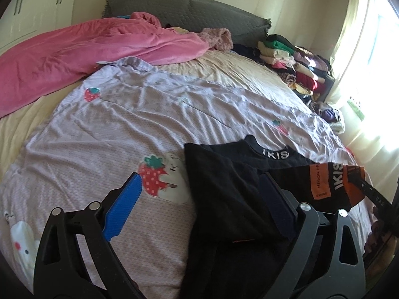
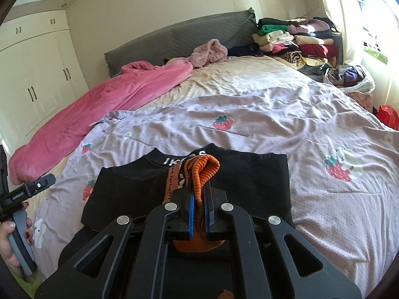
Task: Fold small clothes
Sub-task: 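Lay the orange cuff back on the shirt body and open the right tool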
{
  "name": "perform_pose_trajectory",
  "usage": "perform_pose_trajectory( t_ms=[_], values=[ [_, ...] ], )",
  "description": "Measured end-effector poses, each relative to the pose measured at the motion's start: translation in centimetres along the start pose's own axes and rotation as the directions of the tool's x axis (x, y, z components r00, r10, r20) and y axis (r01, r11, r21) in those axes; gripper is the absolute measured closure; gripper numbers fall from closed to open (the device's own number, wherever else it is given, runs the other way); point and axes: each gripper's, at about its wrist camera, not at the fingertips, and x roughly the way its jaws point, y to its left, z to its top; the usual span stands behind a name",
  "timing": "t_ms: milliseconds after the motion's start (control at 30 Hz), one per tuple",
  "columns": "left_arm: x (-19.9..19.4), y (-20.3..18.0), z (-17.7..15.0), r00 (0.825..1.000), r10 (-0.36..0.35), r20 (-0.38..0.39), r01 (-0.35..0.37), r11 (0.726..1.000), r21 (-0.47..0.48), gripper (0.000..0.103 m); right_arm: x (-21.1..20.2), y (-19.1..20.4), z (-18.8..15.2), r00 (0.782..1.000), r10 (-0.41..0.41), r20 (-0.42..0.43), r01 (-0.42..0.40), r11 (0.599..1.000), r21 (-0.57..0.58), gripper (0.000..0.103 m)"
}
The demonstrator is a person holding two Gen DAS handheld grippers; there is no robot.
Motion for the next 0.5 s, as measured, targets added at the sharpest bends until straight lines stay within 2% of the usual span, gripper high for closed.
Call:
perform_pose_trajectory(
  t_ms=[200,500],
  values=[
    [2.1,-2.5,-1.0,0.999,-0.014,-0.036,0.017,0.997,0.075,0.025,0.5,-0.8,-0.7,1.0,-0.022,-0.012,0.022,1.0,0.012,0.098],
    [4.9,-5.7,-2.7,0.995,-0.039,-0.092,0.054,0.984,0.172,0.026,0.9,-1.6,-1.0,0.998,-0.063,-0.012,0.063,0.998,0.004,0.098]
  ],
)
